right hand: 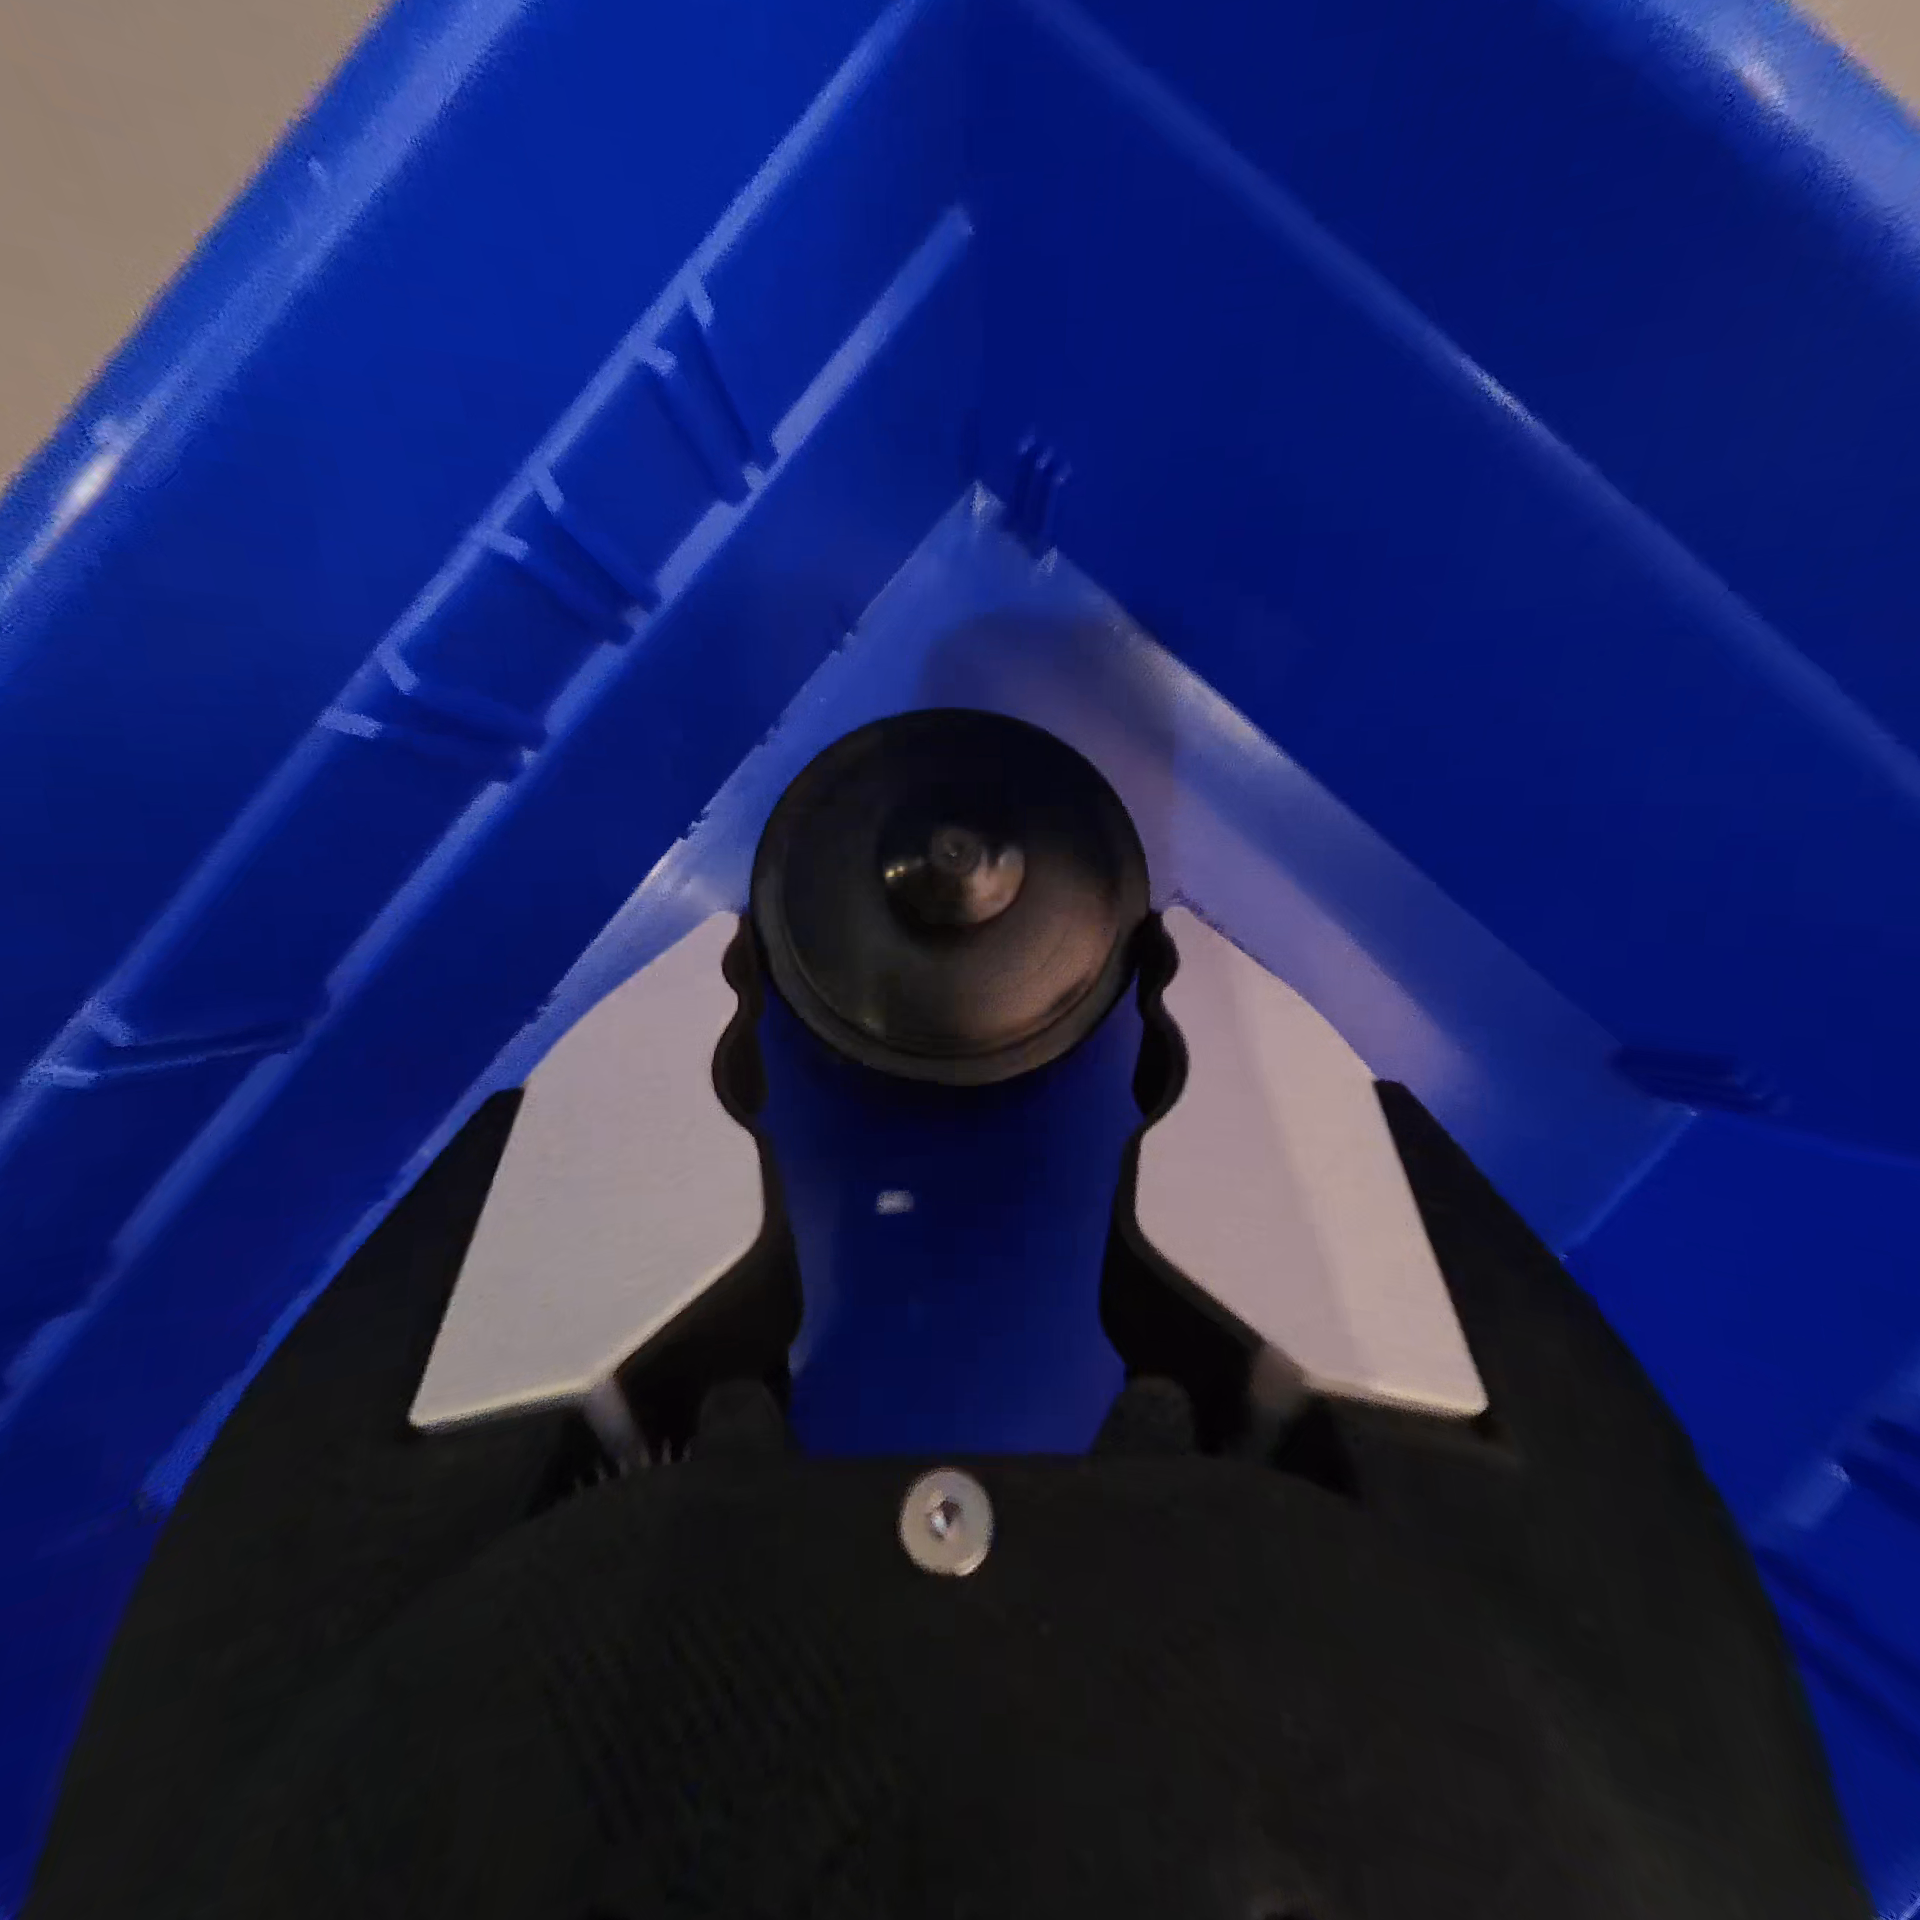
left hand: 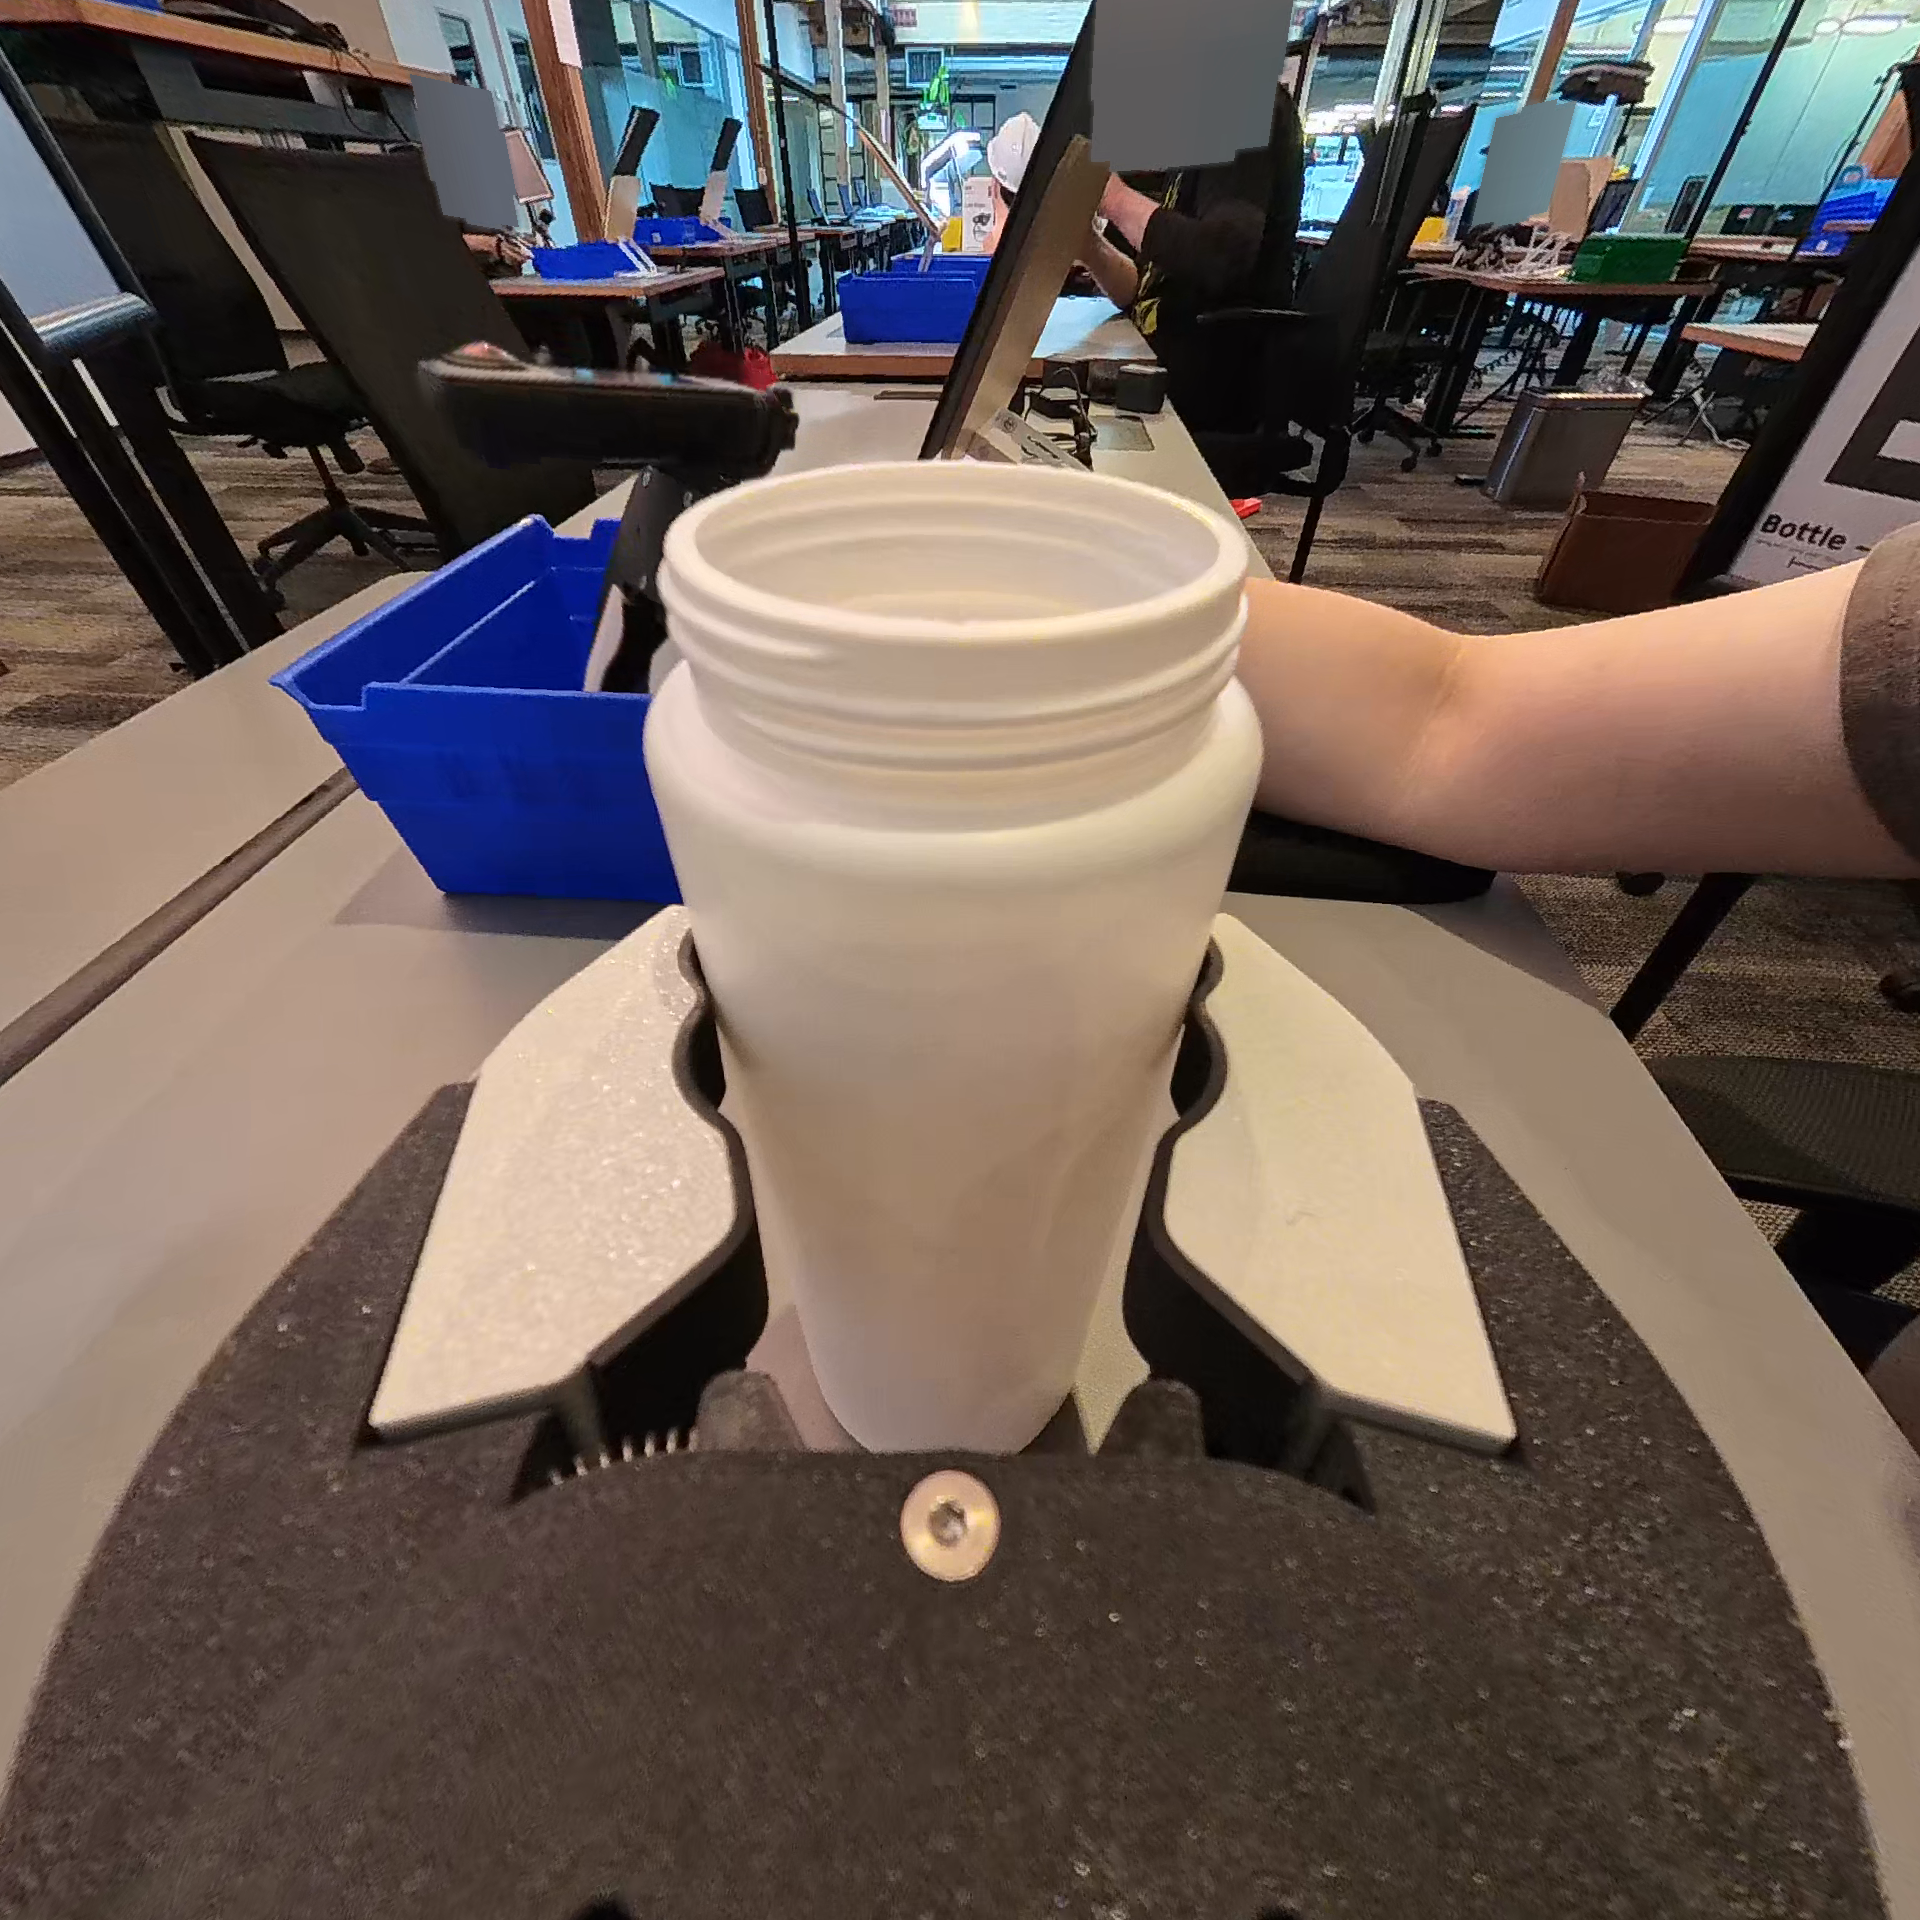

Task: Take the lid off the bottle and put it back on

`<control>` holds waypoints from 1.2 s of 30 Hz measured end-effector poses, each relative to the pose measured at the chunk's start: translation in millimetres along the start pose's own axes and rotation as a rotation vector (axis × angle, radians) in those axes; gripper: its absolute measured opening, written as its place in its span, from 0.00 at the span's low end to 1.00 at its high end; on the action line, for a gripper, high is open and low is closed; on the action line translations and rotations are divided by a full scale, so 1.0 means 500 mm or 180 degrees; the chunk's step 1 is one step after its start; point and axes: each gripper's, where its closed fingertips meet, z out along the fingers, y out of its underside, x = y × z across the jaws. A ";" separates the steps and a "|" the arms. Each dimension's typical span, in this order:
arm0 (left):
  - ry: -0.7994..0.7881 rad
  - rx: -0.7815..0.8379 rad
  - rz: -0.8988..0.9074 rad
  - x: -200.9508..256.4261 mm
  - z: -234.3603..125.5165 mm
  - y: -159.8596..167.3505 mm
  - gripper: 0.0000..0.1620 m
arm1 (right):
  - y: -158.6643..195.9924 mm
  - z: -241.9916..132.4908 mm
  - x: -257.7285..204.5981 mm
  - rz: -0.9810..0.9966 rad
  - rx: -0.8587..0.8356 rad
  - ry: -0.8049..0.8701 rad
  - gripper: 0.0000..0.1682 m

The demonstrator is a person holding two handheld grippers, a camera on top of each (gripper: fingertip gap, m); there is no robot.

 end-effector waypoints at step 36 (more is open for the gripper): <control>-0.0247 0.0643 -0.0510 -0.050 -0.143 -0.188 0.53 | -0.304 -0.238 -0.641 -0.1107 0.2160 -0.2582 0.52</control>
